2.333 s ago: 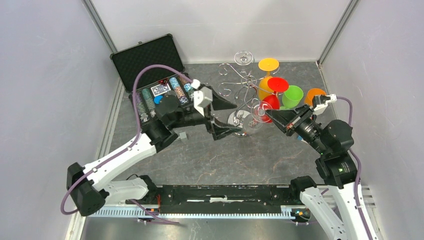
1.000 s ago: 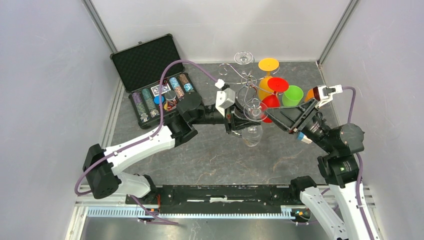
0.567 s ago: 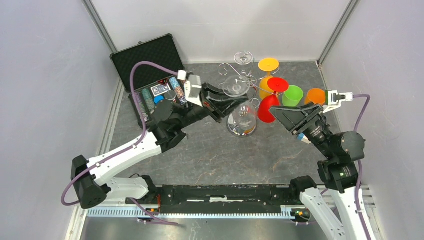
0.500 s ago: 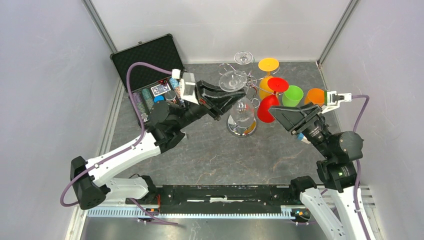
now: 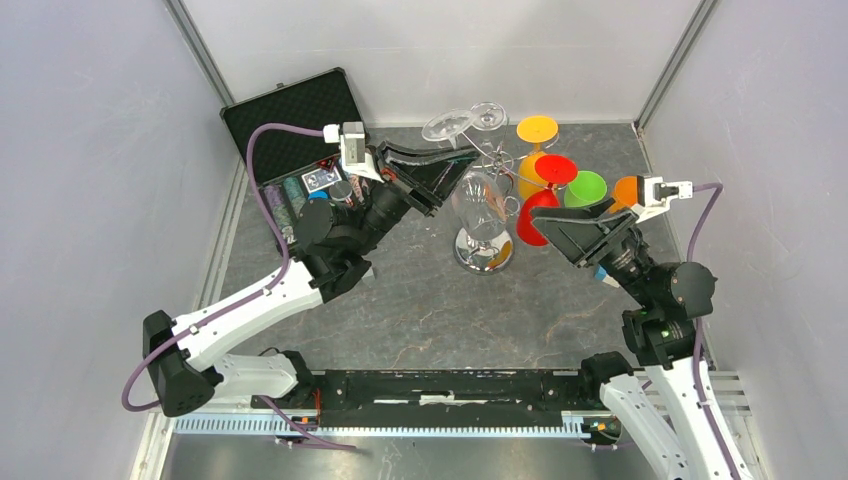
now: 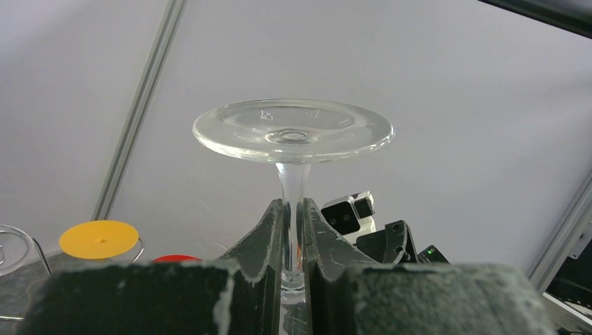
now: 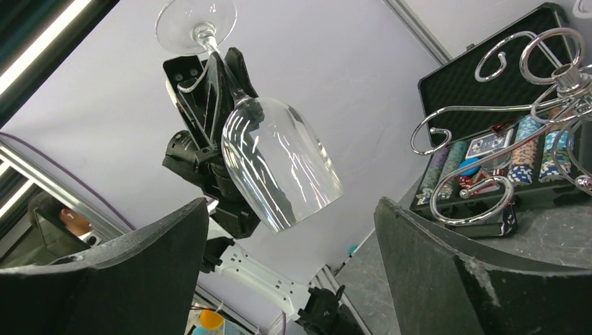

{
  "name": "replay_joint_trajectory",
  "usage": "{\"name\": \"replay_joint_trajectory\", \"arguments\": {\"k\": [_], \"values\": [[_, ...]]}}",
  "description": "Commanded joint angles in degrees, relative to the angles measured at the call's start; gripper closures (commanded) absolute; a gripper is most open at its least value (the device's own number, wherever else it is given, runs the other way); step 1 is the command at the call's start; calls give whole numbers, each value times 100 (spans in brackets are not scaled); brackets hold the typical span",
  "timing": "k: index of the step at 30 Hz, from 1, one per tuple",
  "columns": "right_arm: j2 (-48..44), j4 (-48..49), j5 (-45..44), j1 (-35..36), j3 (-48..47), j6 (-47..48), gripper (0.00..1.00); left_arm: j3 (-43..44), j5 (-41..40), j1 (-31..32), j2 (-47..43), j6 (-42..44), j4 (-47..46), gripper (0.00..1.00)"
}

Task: Take the wine glass off the wine glass rack

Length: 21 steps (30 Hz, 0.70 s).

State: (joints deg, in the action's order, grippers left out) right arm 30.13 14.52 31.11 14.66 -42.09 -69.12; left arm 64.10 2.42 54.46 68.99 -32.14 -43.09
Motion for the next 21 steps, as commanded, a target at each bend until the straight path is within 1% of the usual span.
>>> {"name": "replay_joint_trajectory", "arguments": {"k": [1,5,7,9,11,12,13,14,16,17,20,21], "values": [[59,703,228,37,218,-304,8,166,-217,7,-13,-178,-353,98],[49,840,272,37,255,-605,9,174,-471,11,44,-226,-473,98],[62,878,277,31,234,-793,12,165,-605,12,70,-317,-525,98],[118,1060,307,38,233,-955,20,180,-744,8,87,-423,-551,98],[223,1349,353,38,268,-1118,34,191,-958,8,112,-587,-539,98],[274,1493,398,40,295,-1214,39,191,-1063,10,134,-678,-549,98],[354,1518,443,46,278,-1263,44,202,-1143,13,151,-744,-555,98],[399,1510,448,53,259,-1250,45,219,-1207,11,158,-814,-537,98],[458,1373,396,89,189,-1164,46,282,-1316,16,197,-936,-526,98],[476,1352,370,112,156,-1121,44,310,-1359,16,215,-961,-525,98],[554,1092,361,174,-63,-896,35,405,-1537,18,278,-1026,-526,98],[564,1100,360,205,-80,-896,33,436,-1585,17,304,-1048,-541,98]]}}
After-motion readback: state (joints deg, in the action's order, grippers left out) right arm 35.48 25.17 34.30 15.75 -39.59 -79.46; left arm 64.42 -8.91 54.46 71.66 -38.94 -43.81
